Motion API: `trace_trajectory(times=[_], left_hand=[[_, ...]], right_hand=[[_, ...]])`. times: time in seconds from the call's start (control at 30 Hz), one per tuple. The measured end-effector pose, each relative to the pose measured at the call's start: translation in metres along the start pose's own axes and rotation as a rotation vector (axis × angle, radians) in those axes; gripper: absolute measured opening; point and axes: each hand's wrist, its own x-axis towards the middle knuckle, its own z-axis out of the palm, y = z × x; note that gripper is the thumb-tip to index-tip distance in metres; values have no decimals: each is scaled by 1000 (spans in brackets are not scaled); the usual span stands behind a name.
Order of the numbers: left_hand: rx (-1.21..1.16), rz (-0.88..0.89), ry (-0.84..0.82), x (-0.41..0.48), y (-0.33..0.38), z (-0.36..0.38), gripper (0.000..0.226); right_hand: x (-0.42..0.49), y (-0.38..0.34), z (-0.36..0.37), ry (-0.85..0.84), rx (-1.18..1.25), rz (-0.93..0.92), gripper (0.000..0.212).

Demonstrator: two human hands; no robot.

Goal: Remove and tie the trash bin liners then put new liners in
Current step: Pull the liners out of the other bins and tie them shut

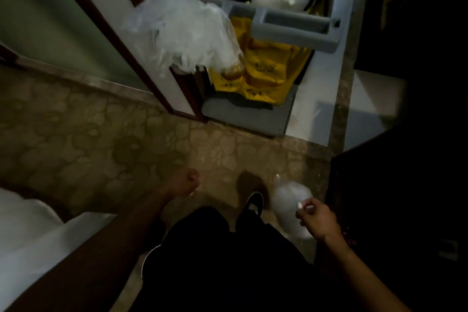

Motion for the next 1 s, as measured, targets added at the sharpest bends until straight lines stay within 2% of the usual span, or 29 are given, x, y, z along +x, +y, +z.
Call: trace_trajectory(times=[0.13, 0.27, 0.4, 0.47, 0.57, 0.7, 0.9, 1.0], left_hand=[[-31, -94, 64, 14, 12, -26, 30], [-124, -115, 135, 34, 24, -45, 18], [-195, -56, 99, 58, 45, -70, 22], [-130, -22, 44, 77, 63, -81, 17], [-15, 17, 3, 103, 95, -95, 17], [1, 44, -36, 133, 114, -108, 13], [42, 108, -126, 166, 107, -130, 13], [-40, 35, -138, 158, 96, -137, 16]], right_hand=[[48, -85, -23, -22, -50, -240, 11], [60, -176, -51, 15, -44, -404, 10], [62, -245, -79, 20, -43, -564, 8], [57, -274, -96, 52, -55, -640, 8], [42, -315, -121, 121, -13, -717, 8], [26, -361, -153, 294, 151, -835, 5], [28, -423, -172, 503, 294, -1004, 9], [37, -459, -174, 537, 342, -1087, 10]])
